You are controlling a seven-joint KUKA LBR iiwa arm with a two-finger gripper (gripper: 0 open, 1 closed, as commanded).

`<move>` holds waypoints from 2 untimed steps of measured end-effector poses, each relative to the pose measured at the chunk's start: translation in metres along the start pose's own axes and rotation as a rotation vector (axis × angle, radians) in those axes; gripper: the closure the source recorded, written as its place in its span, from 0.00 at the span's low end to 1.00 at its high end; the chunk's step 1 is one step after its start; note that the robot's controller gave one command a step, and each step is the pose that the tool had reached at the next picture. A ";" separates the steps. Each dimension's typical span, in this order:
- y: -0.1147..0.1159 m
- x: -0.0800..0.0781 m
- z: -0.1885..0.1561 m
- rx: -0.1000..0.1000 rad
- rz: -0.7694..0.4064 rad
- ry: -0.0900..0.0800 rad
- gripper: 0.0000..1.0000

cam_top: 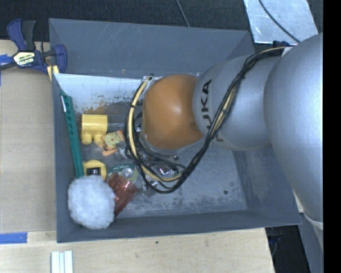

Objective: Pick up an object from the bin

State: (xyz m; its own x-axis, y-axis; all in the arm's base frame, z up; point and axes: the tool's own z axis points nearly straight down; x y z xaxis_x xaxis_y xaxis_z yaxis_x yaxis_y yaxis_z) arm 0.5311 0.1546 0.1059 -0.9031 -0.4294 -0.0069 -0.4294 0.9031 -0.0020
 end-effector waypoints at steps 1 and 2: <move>0.021 0.017 0.033 0.000 0.243 -0.011 0.00; 0.053 0.001 0.029 0.012 -0.332 -0.036 1.00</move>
Offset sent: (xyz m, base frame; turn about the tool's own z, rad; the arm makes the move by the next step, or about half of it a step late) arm -0.0343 0.0491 -0.0359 -0.3397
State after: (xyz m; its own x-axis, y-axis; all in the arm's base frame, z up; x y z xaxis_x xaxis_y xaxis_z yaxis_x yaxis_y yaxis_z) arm 0.5079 0.2025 0.0766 -0.7132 -0.6999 -0.0387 -0.6997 0.7141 -0.0222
